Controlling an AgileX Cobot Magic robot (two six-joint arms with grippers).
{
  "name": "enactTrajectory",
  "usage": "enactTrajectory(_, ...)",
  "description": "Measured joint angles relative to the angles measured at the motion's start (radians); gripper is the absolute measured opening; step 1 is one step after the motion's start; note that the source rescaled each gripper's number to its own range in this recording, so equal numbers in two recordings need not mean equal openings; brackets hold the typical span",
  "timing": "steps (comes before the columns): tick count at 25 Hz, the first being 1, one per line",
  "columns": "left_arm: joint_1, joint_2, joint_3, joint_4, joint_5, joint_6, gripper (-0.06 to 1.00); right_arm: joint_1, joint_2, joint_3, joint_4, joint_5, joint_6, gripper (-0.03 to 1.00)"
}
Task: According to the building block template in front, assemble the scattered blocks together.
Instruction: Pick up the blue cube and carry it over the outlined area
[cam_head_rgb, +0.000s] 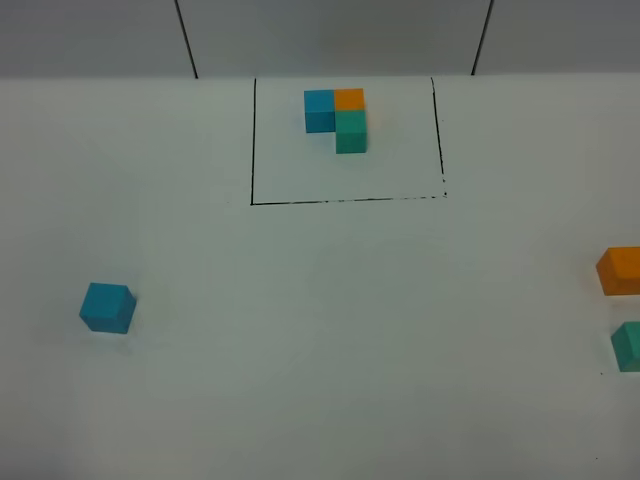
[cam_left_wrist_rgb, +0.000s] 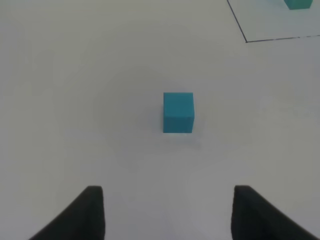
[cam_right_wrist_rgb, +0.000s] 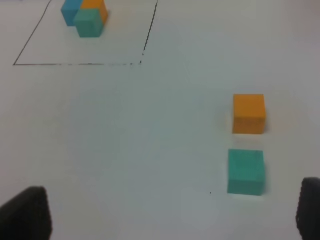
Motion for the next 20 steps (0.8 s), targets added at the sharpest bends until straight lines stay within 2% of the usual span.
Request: enactTrajectory(20,0.000,0.000,0.000,-0.001,0.000,0.000,0.22,0.000,0.000,0.000,0.000,0.000,0.000,1.00)
